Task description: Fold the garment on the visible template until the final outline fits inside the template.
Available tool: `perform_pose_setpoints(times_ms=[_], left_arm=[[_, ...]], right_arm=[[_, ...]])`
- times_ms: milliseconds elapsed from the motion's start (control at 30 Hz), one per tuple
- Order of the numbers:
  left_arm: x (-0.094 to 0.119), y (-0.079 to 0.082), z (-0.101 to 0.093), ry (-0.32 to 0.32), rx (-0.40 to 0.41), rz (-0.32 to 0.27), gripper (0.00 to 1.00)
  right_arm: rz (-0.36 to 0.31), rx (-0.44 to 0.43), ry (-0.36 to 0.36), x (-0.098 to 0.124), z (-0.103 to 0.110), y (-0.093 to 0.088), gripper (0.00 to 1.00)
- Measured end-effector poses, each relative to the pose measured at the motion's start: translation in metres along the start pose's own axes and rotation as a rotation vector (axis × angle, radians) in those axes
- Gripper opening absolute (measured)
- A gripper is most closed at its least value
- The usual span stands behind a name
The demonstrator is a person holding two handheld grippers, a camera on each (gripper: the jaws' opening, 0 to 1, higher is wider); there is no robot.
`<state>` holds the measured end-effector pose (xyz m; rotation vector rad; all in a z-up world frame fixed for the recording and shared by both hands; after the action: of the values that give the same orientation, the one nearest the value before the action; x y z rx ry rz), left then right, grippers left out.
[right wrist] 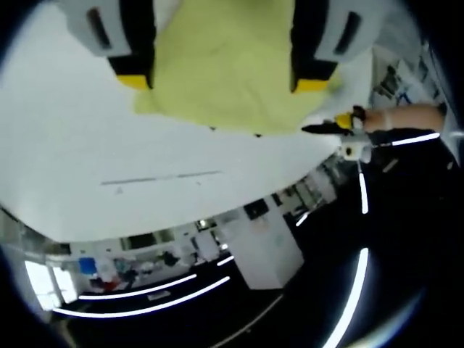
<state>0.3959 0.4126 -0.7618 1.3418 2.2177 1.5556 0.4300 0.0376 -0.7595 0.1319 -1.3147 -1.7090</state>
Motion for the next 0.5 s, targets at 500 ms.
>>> perform_pose_setpoints(times_ms=[500], left_arm=[[0.041,-0.017,-0.025,-0.002,0.0,0.027,0.65]], right_arm=[[-0.03,0.002,-0.043,0.052,0.013,-0.007,0.58]])
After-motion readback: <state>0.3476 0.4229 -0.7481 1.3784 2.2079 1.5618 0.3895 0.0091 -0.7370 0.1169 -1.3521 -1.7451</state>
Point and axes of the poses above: the point that each gripper's makers call its tool centre point, and the gripper's own axes: x roughly backward along the fingers, z roughly to its left, y roughly out of its top, the point moved 8 cm from there along x, roughly backward along the fingers, and after that the axes turned 1 degree about y, right-handed, at the moved point
